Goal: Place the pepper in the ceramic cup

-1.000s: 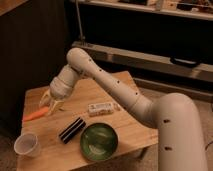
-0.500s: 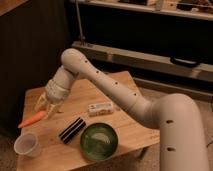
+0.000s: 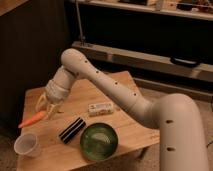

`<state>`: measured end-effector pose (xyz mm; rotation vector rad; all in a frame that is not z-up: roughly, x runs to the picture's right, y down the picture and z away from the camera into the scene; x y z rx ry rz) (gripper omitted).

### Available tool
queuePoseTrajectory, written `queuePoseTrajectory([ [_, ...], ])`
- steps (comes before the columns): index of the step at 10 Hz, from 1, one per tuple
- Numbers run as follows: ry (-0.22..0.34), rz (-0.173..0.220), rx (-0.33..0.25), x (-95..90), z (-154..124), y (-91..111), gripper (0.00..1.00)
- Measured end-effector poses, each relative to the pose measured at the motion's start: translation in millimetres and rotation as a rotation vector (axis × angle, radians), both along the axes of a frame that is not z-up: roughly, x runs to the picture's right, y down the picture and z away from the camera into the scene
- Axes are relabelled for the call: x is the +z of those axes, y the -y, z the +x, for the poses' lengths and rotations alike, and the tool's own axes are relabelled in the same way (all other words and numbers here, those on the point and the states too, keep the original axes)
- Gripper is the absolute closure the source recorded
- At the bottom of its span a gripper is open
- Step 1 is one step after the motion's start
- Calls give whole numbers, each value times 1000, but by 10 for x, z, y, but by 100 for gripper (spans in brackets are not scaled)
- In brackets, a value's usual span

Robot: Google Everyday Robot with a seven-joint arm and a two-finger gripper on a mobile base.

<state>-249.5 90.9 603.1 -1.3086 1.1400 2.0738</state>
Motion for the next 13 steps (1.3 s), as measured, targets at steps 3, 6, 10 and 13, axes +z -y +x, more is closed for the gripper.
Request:
queuePoseTrajectory([
  [3, -80, 9, -41, 88, -9, 25, 80],
  [6, -108, 20, -59, 41, -75, -20, 80],
  [10, 91, -26, 48, -337, -100, -122, 80],
  [13, 111, 44, 44, -747, -196, -178, 80],
])
